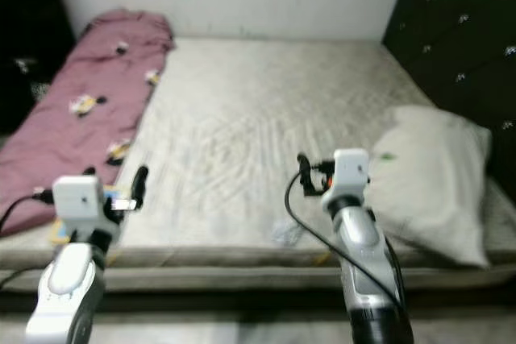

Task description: Clean up the room

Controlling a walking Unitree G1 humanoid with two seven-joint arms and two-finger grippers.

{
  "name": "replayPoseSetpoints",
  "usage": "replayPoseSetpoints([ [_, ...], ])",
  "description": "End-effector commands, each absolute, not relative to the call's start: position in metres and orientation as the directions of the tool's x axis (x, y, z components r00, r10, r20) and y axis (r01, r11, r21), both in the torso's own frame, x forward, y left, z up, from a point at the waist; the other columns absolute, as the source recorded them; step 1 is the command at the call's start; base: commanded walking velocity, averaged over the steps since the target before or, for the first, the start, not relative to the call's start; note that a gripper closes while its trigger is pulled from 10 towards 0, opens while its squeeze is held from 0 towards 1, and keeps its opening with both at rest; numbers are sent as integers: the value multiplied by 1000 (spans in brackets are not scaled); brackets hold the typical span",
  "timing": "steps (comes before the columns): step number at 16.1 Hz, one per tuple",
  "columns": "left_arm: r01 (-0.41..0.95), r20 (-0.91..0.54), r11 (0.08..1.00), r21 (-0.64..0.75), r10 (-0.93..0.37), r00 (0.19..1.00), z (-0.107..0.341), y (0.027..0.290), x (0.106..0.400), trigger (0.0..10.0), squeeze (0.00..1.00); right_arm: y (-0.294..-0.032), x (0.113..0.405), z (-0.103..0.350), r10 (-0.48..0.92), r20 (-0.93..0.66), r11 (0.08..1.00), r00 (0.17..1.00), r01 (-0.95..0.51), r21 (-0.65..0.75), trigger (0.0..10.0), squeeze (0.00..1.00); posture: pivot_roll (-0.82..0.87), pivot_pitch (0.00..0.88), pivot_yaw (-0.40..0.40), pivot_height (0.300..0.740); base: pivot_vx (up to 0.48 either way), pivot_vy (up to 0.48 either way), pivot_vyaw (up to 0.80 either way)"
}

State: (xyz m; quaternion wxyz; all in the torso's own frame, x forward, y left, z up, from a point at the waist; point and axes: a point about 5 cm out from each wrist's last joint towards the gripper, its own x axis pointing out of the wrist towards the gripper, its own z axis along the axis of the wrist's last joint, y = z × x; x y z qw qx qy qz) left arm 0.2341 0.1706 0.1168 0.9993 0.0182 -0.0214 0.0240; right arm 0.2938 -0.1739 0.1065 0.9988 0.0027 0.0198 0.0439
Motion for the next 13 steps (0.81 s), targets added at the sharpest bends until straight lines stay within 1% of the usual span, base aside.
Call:
replayPoseSetpoints([
  [1,-63,47,997,39,61,997,118,175,234,10000,0,-169,296,111,106,-22,994,994,-106,11,10000,0,-46,0,-15,740,0,0,0],
  [5,-51,51,998,36,49,997,118,174,234,10000,0,-168,297,110,106,-26,994,994,-106,11,10000,0,-35,0,-23,740,0,0,0],
  [8,-33,62,998,45,30,998,121,178,235,10000,0,-159,303,116,100,2,995,995,-100,19,10000,0,-17,0,-5,740,0,0,-163],
  [11,-25,65,999,47,22,998,121,180,233,10000,0,-154,300,111,103,-3,994,995,-103,27,10000,0,-17,0,1,740,0,0,0],
  [13,-2,74,1000,22,0,997,121,173,234,10000,0,-157,300,108,92,-10,995,996,-92,39,10000,0,-27,0,-4,740,313,0,0],
])
